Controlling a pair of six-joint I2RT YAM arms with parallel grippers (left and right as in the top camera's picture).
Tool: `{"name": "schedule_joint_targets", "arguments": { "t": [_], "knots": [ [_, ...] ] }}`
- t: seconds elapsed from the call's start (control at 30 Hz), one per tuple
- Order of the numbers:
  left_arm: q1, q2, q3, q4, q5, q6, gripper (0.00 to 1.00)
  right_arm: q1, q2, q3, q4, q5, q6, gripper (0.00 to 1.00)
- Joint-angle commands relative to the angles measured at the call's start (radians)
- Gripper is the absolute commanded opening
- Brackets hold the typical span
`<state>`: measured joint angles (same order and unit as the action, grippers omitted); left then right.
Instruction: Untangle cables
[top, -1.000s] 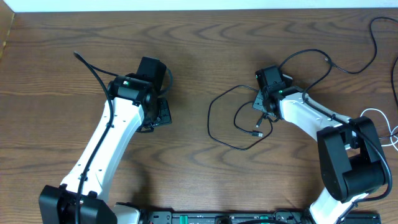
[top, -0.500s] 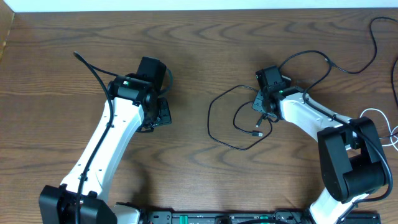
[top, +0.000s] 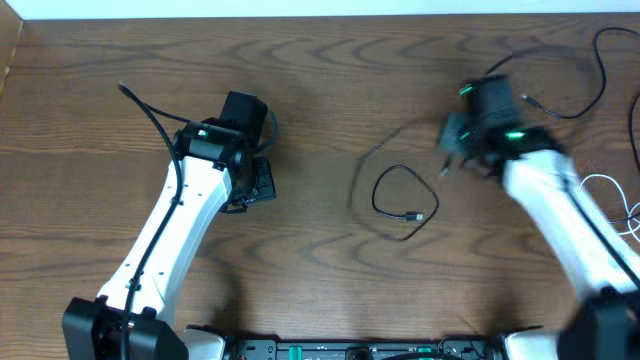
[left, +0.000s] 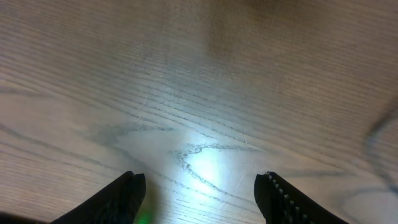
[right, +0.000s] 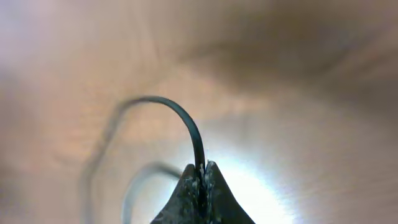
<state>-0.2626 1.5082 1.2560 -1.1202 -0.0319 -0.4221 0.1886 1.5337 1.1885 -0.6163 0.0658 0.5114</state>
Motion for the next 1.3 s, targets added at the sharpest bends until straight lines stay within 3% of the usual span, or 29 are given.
{"name": "schedule_joint_targets", "arguments": {
  "t": [0.0,0.2,0.3,0.37,0.5,0.8,0.9,0.93,0.97,1.0,1.03,1.27],
  "knots": [
    [0.004,-0.002,0.005,-0.005,-0.002,-0.010,0.62,-0.133,-0.144,0.119,-0.046,0.071,-0.116,0.01],
    [0.004,-0.002,0.005,-0.005,-0.002,-0.010,0.62,-0.445,-0.258,0.220,-0.083,0.101,-0.074,0.01],
    [0.004,-0.002,0.005,-0.005,0.009,-0.010,0.62,-0.689,-0.267,0.220,-0.126,0.098,0.039,0.01],
    [0.004,-0.002,0.005,-0.005,0.022,-0.010,0.62,-0.748,-0.256,0.220,-0.135,0.068,0.041,0.01],
    [0.004,-0.002,0.005,-0.004,0.024,-0.010,0.62,-0.813,-0.209,0.220,-0.136,-0.011,0.022,0.01],
    [0.004,-0.002,0.005,-0.004,0.024,-0.009,0.62,-0.809,-0.055,0.220,-0.139,-0.022,-0.049,0.01],
    [0.004,-0.002,0.005,-0.004,0.024,-0.009,0.62,-0.809,-0.006,0.220,-0.114,-0.086,-0.137,0.02],
    [0.004,-0.002,0.005,-0.004,0.024,-0.010,0.62,-0.809,0.004,0.220,-0.110,-0.113,-0.163,0.16],
    [0.004,-0.002,0.005,-0.004,0.024,-0.009,0.62,-0.809,0.022,0.220,-0.111,-0.175,-0.207,0.67],
    [0.004,-0.002,0.005,-0.003,0.024,-0.010,0.62,-0.809,0.027,0.220,-0.117,-0.208,-0.220,0.83],
    [0.004,-0.002,0.005,-0.002,0.024,-0.009,0.62,-0.807,0.029,0.220,-0.128,-0.252,-0.230,0.92],
    [0.004,-0.002,0.005,0.024,0.024,-0.010,0.62,-0.724,0.030,0.220,-0.229,-0.514,-0.347,0.94]
  ]
}}
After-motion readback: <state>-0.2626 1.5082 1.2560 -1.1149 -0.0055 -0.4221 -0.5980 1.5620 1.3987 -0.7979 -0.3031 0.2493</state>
